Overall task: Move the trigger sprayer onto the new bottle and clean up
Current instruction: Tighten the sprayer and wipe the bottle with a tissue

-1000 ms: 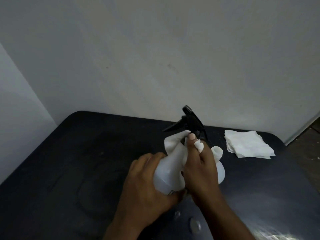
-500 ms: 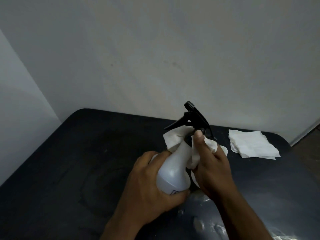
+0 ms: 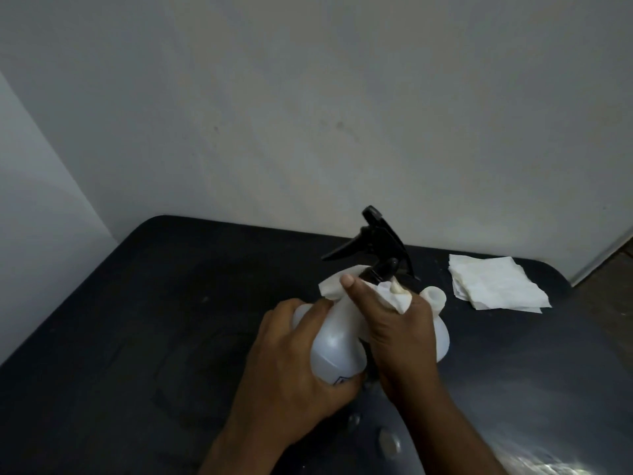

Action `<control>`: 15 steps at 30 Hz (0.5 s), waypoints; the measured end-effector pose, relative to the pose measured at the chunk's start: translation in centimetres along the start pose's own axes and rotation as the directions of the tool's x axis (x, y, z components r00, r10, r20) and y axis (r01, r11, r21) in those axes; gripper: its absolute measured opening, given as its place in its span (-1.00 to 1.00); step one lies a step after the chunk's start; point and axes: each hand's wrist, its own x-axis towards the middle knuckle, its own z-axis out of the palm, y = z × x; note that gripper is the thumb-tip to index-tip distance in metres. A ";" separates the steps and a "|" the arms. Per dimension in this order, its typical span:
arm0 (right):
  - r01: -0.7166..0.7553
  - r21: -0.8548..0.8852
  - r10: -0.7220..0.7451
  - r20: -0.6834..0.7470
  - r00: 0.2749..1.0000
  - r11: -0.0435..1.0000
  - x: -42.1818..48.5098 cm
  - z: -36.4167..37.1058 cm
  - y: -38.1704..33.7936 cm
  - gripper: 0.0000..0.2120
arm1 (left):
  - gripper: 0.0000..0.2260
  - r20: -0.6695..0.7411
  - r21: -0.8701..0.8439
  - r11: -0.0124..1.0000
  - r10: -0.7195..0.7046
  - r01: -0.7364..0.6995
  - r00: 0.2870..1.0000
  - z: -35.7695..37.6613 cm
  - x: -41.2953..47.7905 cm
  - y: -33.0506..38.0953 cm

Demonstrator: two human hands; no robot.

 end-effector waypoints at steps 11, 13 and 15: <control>-0.037 0.055 0.029 0.148 0.989 0.998 0.4 -2.3 0.1 -0.61 | -0.25 0.023 0.034 0.999 0.037 -0.038 0.999 -1.1 0.5 -1.1; 0.012 0.039 -0.017 0.126 0.992 0.999 0.3 -1.7 0.0 -0.62 | -0.25 0.048 0.045 0.998 0.047 -0.049 0.998 -0.9 0.4 -1.1; 0.027 0.015 -0.028 0.068 0.997 1.000 0.4 -1.0 0.2 -0.62 | -0.24 0.061 0.053 0.997 0.053 -0.056 0.997 -0.8 0.3 -1.2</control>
